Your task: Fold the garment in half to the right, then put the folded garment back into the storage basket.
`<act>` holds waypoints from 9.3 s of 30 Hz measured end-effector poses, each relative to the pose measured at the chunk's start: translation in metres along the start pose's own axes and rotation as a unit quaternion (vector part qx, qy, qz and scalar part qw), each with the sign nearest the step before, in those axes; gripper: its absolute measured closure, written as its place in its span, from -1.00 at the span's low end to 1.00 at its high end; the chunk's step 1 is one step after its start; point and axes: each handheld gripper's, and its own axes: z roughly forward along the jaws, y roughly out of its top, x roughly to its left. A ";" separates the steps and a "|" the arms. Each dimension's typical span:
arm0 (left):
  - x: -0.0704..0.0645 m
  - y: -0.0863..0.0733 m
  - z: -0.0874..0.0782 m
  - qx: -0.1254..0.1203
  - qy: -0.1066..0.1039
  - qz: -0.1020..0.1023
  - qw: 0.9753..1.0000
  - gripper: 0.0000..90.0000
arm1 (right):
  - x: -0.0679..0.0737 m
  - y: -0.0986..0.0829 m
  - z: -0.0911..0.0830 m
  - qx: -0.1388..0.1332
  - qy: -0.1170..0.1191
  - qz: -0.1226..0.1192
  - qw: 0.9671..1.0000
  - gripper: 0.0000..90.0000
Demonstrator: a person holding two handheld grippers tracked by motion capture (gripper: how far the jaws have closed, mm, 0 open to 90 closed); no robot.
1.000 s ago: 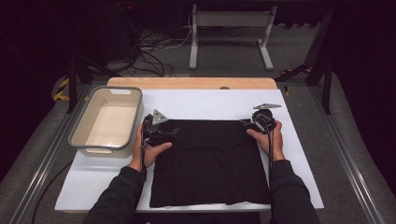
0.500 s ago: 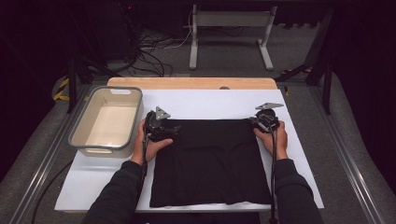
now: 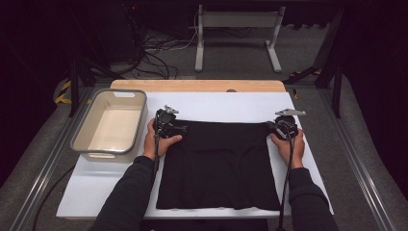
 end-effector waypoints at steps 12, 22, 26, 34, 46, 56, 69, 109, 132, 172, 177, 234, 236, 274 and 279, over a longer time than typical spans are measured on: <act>-0.004 0.007 -0.007 0.007 -0.002 0.037 0.999 0.89 | 0.008 0.008 0.003 -0.012 -0.010 -0.011 1.000 0.91; 0.007 0.033 -0.024 -0.031 0.048 0.031 0.998 0.89 | 0.007 0.026 -0.002 -0.040 -0.028 -0.005 0.999 0.91; 0.008 0.045 -0.024 -0.038 0.060 0.027 0.997 0.88 | 0.003 0.037 -0.004 -0.050 -0.036 -0.002 0.998 0.90; -0.012 0.048 -0.029 -0.064 0.052 0.037 0.996 0.23 | 0.009 0.049 -0.011 -0.063 -0.054 -0.001 0.997 0.28; -0.075 -0.006 -0.083 -0.104 -0.040 0.150 0.982 -0.09 | 0.064 0.011 -0.051 -0.085 0.071 -0.033 0.993 0.28; -0.122 -0.070 -0.112 -0.071 -0.151 0.237 0.957 0.14 | 0.118 -0.028 -0.060 -0.034 0.142 -0.102 0.984 0.43; -0.124 -0.108 -0.101 -0.008 -0.238 0.243 0.940 0.86 | 0.124 -0.040 -0.038 0.022 0.126 -0.099 0.987 0.68; -0.088 -0.112 -0.150 -0.114 -0.184 0.240 0.946 0.45 | 0.118 -0.047 -0.111 -0.133 0.092 -0.095 0.982 -0.02; -0.038 -0.143 -0.174 -0.162 -0.078 0.178 0.967 -0.56 | 0.131 -0.057 -0.131 -0.167 0.094 -0.102 0.976 -0.74; -0.028 -0.161 -0.171 -0.132 -0.067 0.162 0.976 -0.71 | 0.142 -0.059 -0.114 -0.147 0.097 -0.119 0.977 -0.79; -0.026 -0.162 -0.171 -0.129 -0.072 0.162 0.976 -0.72 | 0.142 -0.060 -0.112 -0.140 0.100 -0.120 0.978 -0.78; -0.062 -0.056 -0.095 -0.129 -0.015 0.137 0.982 -0.59 | 0.270 -0.050 -0.044 0.000 0.247 -0.243 0.938 0.82; -0.059 -0.045 -0.085 -0.134 -0.013 0.146 0.980 -0.57 | 0.270 -0.050 -0.045 -0.002 0.247 -0.246 0.937 0.82; 0.011 0.005 0.001 -0.007 -0.009 -0.003 1.000 0.02 | 0.271 -0.054 -0.048 -0.021 0.225 -0.262 0.938 0.24; 0.013 0.003 0.001 -0.015 -0.034 -0.004 0.999 0.51 | 0.285 -0.055 -0.051 -0.034 0.222 -0.295 0.929 -0.10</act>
